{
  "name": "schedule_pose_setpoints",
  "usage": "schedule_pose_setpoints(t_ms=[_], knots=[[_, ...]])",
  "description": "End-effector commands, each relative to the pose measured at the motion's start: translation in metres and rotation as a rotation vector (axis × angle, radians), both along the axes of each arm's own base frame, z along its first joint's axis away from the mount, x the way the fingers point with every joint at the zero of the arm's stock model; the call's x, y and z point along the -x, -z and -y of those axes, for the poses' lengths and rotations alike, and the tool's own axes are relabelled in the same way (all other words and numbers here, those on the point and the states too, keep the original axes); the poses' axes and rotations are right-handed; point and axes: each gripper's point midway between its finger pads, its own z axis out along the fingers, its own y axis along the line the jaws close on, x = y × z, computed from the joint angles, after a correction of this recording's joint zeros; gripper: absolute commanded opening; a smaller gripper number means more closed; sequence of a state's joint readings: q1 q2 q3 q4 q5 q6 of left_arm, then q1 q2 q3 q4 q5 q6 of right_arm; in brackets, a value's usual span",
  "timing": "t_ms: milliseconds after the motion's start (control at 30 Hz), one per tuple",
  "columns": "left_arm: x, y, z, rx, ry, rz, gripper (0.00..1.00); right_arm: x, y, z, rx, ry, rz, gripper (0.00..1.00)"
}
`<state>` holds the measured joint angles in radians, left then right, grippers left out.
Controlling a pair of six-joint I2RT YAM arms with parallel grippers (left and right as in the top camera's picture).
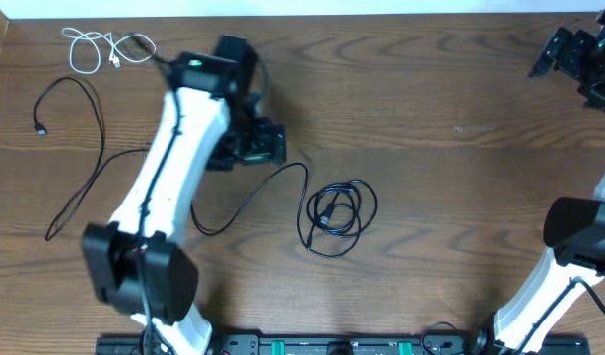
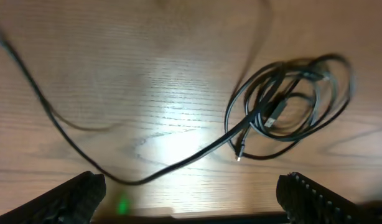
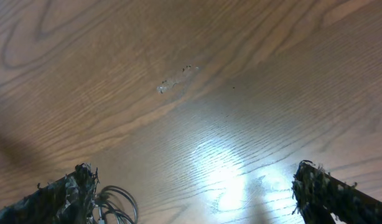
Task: Untangle cables
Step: 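Pull the black cable with the left gripper toward the back left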
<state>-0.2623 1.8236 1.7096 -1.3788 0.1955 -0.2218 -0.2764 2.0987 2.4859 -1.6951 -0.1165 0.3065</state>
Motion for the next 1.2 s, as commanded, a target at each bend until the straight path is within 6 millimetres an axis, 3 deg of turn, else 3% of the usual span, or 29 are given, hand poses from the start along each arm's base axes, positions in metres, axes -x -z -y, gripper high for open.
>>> schedule_pose_setpoints(t_ms=[0,167,267,400,533,633,733,800,833,1000,1033,1067,1167], knots=[[0.002,0.023,0.008,-0.069,0.136,-0.04,0.93,0.004,-0.016,-0.002,0.008,0.0,0.041,0.99],[0.003,0.043,0.018,-0.077,0.254,-0.086,0.93,0.004,-0.016,-0.002,0.008,0.0,0.041,0.99],[-0.001,0.056,0.014,-0.109,0.265,-0.104,0.93,0.004,-0.016,-0.002,0.008,0.0,0.041,0.99],[-0.001,0.061,0.011,-0.127,0.266,-0.116,0.64,0.004,-0.016,-0.002,0.008,0.0,0.041,0.99],[-0.002,0.061,0.011,-0.127,0.267,-0.115,0.58,0.004,-0.016,-0.002,0.008,0.0,0.041,0.99],[-0.002,0.061,0.011,-0.127,0.266,-0.111,0.34,0.004,-0.016,-0.002,0.008,0.0,0.041,0.99],[-0.003,0.061,0.011,-0.126,0.266,-0.108,0.32,0.004,-0.016,-0.002,0.008,0.0,0.041,0.99],[-0.003,0.058,0.012,-0.124,0.265,-0.101,0.15,0.004,-0.016,-0.002,0.008,0.0,0.041,0.99],[-0.004,0.055,0.012,-0.122,0.265,-0.097,0.07,0.004,-0.016,-0.002,0.008,0.0,0.041,0.99],[-0.006,0.008,0.022,-0.058,0.259,-0.028,0.07,0.004,-0.016,-0.002,0.008,0.0,0.041,0.99],[-0.007,-0.006,0.028,-0.018,0.258,0.0,0.08,0.004,-0.016,-0.002,0.008,0.0,0.041,0.99],[-0.007,-0.038,0.041,0.075,0.257,0.067,0.08,0.004,-0.016,-0.002,0.008,0.0,0.041,0.99],[-0.003,-0.087,0.058,0.205,0.269,0.193,0.08,0.004,-0.016,-0.002,0.008,0.0,0.041,0.99]])
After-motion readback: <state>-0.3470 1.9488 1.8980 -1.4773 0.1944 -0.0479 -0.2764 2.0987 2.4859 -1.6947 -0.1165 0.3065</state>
